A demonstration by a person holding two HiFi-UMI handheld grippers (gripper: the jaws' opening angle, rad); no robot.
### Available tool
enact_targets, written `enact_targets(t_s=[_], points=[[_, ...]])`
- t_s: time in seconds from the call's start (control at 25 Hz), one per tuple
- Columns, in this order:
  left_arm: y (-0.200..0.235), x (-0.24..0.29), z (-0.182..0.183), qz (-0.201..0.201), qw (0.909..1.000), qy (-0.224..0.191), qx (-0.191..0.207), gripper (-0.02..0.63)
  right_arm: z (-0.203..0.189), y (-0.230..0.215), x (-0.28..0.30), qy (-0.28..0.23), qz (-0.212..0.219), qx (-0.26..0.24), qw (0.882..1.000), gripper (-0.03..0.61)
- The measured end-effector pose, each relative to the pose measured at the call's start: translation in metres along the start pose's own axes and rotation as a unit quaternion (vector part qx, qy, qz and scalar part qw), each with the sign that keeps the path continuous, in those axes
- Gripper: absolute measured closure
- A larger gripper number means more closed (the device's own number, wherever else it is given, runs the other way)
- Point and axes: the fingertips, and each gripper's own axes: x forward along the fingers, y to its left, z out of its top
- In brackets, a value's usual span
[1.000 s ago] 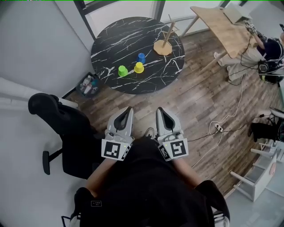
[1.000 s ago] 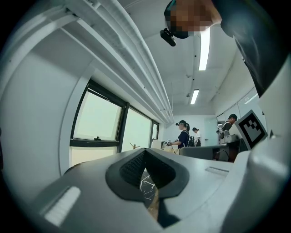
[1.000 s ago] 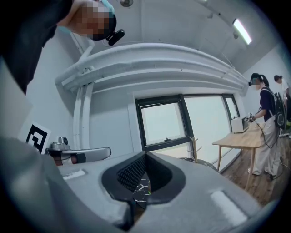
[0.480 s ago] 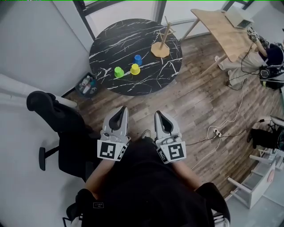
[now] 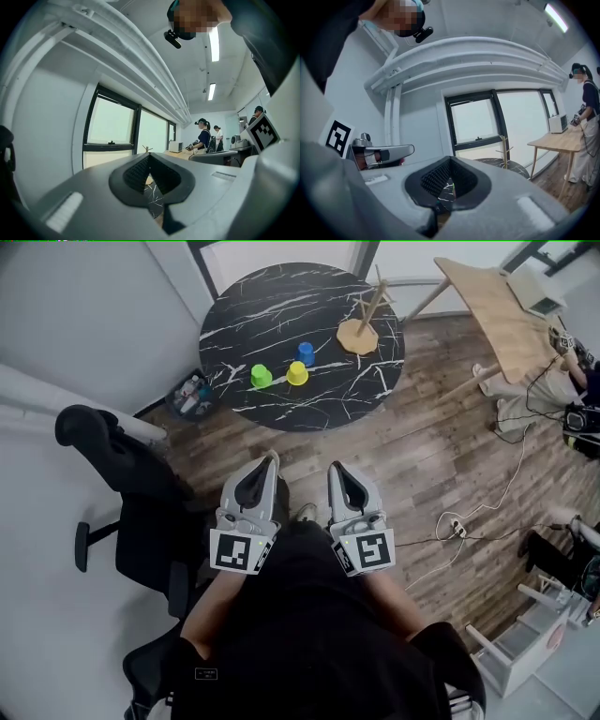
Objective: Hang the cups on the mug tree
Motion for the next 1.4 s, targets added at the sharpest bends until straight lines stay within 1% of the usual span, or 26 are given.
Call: enact_targets(t_s=[0.08,0.2,0.48,0.76,0.92,1.04,1.4], points=[[0.006,0.009,-0.007,0.001,1.0000,0.004,0.000,0.615,-0.003,-0.004,0.013,0.005,0.000,-0.002,1.000,0.580],[0.019,0.025,-0.016,-0.001,0.9999,0.008,-0.010,0.616,-0.010,-0.010,0.033,0.013,-0.007,-0.005,1.000,0.580],[0.058,0.076,-0.032,-0.018,0.9993,0.021,-0.024,0.617,-0.023,-0.025,0.093,0.034,-0.020,-0.004,0.999,0.580],[0.108,0.124,-0.056,-0.020,0.9977,0.059,-0.026,0.617,-0.045,-0.046,0.162,0.069,-0.033,0.003,0.997,0.578],[0.138,0.149,-0.075,-0.020,0.9964,0.077,-0.029,0.615,-0.066,-0.060,0.202,0.091,-0.047,0.009,0.995,0.578],[0.153,0.165,-0.090,-0.019,0.9948,0.093,-0.039,0.617,-0.086,-0.072,0.227,0.111,-0.057,0.019,0.992,0.577],[0.189,0.205,-0.130,-0.025,0.9906,0.126,-0.047,0.617,-0.158,-0.099,0.282,0.183,-0.076,0.039,0.979,0.526]])
